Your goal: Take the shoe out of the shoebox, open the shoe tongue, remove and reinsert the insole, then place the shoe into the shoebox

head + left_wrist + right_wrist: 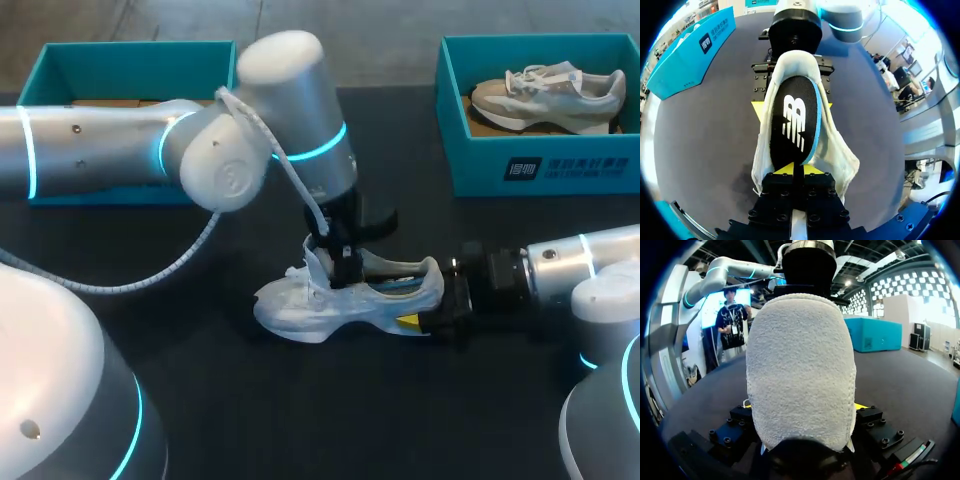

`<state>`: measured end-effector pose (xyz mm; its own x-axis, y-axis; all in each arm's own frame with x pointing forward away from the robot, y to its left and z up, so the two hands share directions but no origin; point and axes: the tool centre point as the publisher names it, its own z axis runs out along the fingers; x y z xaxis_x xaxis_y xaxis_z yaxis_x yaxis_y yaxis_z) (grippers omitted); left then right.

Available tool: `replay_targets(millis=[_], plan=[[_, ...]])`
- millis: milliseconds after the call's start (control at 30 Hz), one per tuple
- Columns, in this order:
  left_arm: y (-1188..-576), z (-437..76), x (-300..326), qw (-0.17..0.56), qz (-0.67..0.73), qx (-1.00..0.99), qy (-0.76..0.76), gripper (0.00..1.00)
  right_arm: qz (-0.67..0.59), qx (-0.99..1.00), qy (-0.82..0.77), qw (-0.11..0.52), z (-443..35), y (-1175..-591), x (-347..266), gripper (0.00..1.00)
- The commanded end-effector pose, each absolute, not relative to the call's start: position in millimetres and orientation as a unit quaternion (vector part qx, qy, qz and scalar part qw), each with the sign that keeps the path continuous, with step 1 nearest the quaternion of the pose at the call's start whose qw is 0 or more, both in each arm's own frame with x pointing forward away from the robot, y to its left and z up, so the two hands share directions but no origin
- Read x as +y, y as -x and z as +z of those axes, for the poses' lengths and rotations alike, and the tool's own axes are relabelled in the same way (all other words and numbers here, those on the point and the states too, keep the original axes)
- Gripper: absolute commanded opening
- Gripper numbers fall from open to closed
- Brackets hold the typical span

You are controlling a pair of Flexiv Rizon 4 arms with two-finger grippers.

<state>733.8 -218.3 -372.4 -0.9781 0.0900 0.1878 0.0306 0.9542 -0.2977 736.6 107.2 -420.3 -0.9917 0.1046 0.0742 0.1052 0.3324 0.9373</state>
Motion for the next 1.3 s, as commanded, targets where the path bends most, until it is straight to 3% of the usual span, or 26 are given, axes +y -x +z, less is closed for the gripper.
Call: replay_targets(millis=[33, 433, 1300], plan=[[-735.3, -370.5, -209.6, 0.122, 0.176, -0.976, 0.035, 0.00, -0.573, -0.817, 0.065, 0.000, -420.0, -735.5, 107.6, 0.00], [-724.3, -359.6, -207.4, 0.137, 0.198, -0.969, 0.060, 0.00, -0.573, -0.817, 0.065, 0.000, -420.0, -735.5, 107.6, 0.00], [-715.9, -345.9, -221.3, 0.063, 0.194, -0.978, 0.048, 0.00, -0.573, -0.817, 0.065, 0.000, -420.0, -735.5, 107.6, 0.00]])
